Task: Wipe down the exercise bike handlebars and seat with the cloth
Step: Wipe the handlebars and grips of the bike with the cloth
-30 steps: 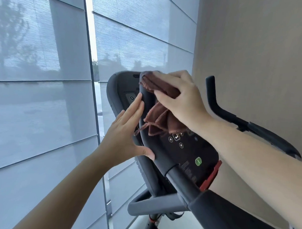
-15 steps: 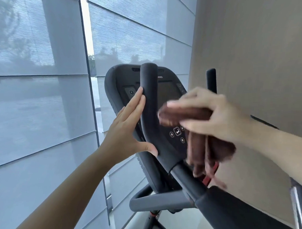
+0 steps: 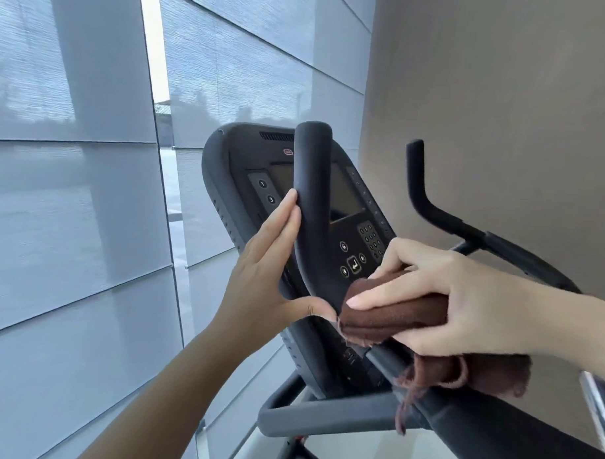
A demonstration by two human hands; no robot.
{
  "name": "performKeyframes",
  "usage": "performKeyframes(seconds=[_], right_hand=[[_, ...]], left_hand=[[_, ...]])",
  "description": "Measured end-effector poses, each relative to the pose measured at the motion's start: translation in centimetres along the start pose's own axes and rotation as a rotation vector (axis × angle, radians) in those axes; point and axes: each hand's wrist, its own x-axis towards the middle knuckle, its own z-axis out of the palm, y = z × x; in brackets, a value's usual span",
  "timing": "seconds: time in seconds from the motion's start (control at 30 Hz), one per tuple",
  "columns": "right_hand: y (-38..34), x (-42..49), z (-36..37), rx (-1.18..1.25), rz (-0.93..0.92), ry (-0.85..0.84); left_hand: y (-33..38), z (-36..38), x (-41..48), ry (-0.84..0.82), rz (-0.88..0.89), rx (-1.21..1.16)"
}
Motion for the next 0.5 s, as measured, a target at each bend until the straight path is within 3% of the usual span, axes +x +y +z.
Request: performKeyframes(seconds=[0.1,0.23,0.3,0.4,0.5], right_hand=[[-1.1,0.8,-1.7,-0.048,-0.018,0.0],[-1.6,5.3,-2.0,-0.092,-0.088,0.613],[-1.8,8.0,-1.2,-0.229,-0.065,0.755],[-1.7,9.1,0.2,-0.394,-0.03,0.75],[-2.5,6.1,1.8,-0.359,0.051,0.529]], left_hand=[[-0.7,0.2,-0.1,0.005,0.03,-0.004],[-1.4,0.6,0.0,0.048,0.05,-0.092],[-2.0,0.7,-0.1,0.067,0.082,-0.134],[-3.5,0.6,0.0,0.072,0.193,-0.094],[-5.6,0.5,0.4,0.063,0.315,-0.043]])
